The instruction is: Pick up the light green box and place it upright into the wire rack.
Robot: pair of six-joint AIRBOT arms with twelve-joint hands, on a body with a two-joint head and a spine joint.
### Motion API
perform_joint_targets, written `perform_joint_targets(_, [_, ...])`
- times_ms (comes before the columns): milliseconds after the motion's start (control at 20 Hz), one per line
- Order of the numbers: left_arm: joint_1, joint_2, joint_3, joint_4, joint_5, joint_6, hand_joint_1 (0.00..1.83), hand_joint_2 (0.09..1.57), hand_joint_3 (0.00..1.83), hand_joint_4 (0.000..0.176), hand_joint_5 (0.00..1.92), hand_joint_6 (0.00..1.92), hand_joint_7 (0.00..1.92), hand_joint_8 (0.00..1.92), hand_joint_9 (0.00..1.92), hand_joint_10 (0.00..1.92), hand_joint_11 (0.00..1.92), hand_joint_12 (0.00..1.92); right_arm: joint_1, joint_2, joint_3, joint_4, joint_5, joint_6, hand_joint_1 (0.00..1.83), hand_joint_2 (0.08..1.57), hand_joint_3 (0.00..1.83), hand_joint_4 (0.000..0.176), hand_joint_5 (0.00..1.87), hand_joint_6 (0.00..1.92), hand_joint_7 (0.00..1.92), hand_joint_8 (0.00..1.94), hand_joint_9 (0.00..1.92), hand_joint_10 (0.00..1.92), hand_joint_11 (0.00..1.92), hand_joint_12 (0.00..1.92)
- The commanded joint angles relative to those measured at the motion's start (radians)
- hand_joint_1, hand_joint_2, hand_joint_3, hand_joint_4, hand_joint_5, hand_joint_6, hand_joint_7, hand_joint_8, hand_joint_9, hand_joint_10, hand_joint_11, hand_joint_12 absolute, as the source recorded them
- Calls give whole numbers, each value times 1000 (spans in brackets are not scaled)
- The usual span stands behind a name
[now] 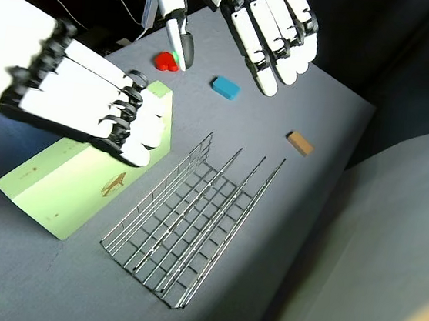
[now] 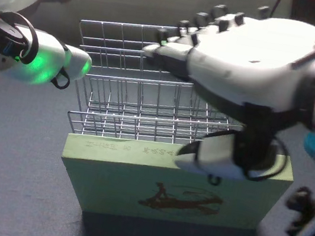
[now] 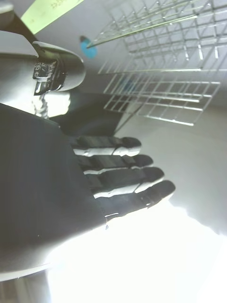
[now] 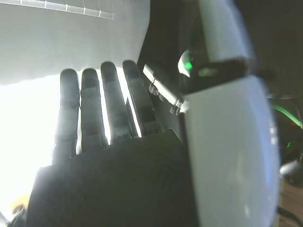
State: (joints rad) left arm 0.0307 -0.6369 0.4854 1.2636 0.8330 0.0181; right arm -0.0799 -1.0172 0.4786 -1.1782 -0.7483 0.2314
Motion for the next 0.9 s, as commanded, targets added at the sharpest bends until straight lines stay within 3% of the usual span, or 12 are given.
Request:
perform_joint_targets(0, [-6, 10, 5, 86, -23, 17, 74, 1226, 5, 13, 211, 0, 190, 1, 185, 2, 0, 591, 9, -10, 5, -62, 8, 19, 925, 1029, 0, 0, 151, 1, 153, 0, 112, 0, 0, 484])
perform_joint_targets(450, [35, 31, 35, 86, -83, 86, 138, 1215, 4, 9, 207, 3, 190, 0, 208, 3, 0, 632, 5, -195, 105, 78, -135, 18, 962, 1027, 0, 0, 146, 0, 137, 1, 95, 2, 0, 431])
perform_joint_targets(650, [35, 31, 60, 86, -93, 130, 106, 1227, 6, 3, 240, 10, 195, 1, 204, 0, 0, 621, -9, -255, 182, 188, -159, -8, 967, 1018, 0, 0, 140, 0, 120, 0, 85, 0, 0, 416])
perform_joint_targets(850, [36, 35, 82, 86, -104, 173, 112, 1222, 2, 0, 209, 0, 193, 0, 199, 0, 0, 626, -28, -285, 209, 193, -163, -12, 966, 1018, 0, 0, 151, 4, 128, 2, 94, 3, 0, 387])
